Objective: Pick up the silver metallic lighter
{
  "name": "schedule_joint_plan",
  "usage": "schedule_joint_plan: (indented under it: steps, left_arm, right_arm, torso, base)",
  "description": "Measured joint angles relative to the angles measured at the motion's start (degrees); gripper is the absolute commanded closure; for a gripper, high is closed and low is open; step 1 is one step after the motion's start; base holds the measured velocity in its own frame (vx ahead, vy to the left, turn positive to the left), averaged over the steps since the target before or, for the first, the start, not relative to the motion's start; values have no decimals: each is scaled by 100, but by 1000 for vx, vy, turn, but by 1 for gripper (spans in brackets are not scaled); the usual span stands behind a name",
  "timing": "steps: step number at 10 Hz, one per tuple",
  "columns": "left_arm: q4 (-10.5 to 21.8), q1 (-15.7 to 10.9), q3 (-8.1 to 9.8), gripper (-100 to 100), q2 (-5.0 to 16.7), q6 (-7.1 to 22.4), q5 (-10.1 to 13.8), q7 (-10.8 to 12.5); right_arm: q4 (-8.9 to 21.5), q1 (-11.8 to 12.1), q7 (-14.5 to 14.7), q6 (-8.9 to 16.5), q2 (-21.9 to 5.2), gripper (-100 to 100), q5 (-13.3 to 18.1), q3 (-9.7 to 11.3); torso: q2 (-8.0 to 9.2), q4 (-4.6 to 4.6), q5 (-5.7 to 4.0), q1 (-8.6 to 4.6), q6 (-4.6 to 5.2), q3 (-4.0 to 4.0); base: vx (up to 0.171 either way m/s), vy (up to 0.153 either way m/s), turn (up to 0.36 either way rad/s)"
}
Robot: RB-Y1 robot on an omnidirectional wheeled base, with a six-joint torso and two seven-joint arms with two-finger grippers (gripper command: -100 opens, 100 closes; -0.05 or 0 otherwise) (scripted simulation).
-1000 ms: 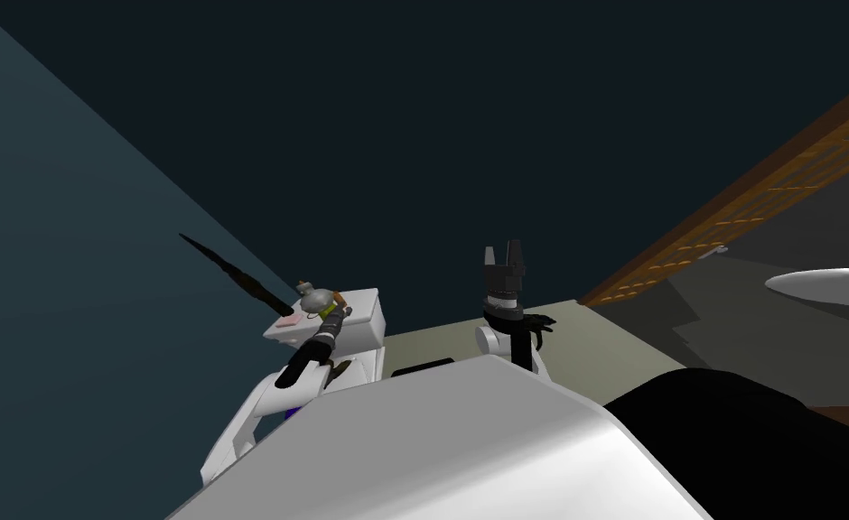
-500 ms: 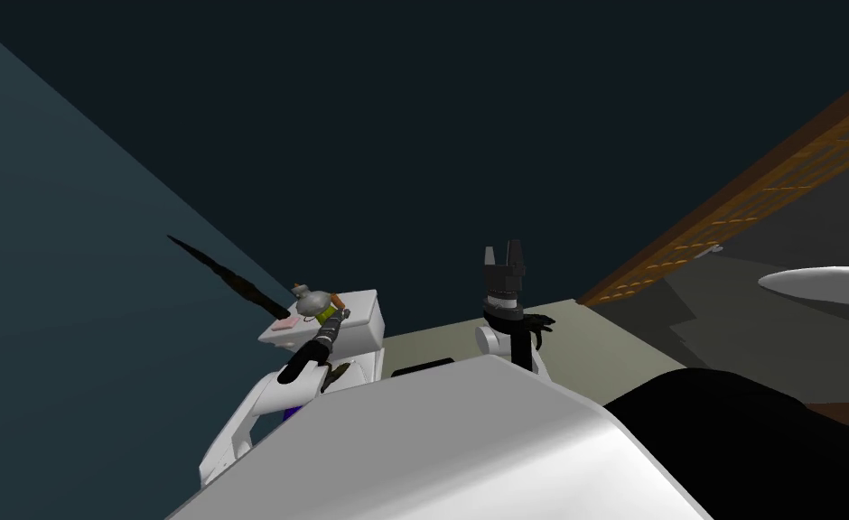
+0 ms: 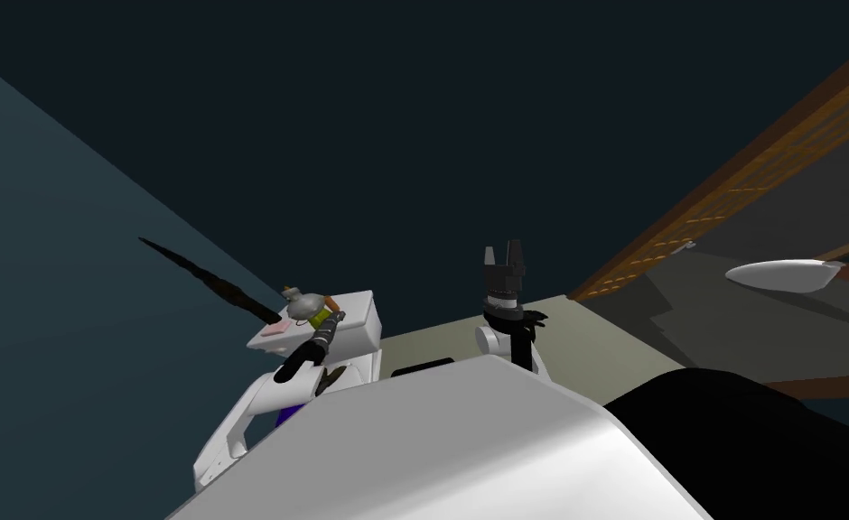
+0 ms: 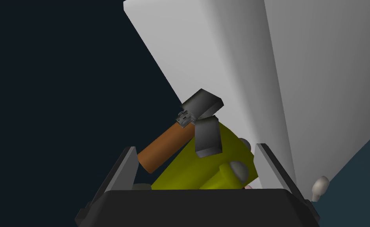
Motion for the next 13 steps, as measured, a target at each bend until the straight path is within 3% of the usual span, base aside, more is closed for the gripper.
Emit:
schedule_joint_plan:
  steps: [2, 8, 9, 13]
  left_arm:
    - [203, -53, 121, -100, 54, -92, 51, 40]
    - [985, -331, 648, -100, 483, -327, 464, 205]
    - [1002, -335, 657, 100, 489, -341, 471, 211]
    - [999, -336, 656, 100, 489, -338, 470, 211]
  right_arm:
    - [0, 0, 0, 0, 0, 0, 0, 0]
    - [0, 0, 0, 0, 0, 0, 0, 0]
    - [0, 0, 0, 0, 0, 0, 0, 0]
    - [0, 1, 0, 0, 0, 0, 0, 0]
  torso:
    - [4, 1, -1, -4, 1, 2]
    - [7, 1, -1, -4, 1, 4]
    - [1, 1, 0, 3, -2, 1]
    - [-8, -2, 3, 11, -2, -5]
  base:
    - [-44, -37, -135]
    - [-37, -38, -125]
    - [0, 0, 0]
    - [0, 0, 0]
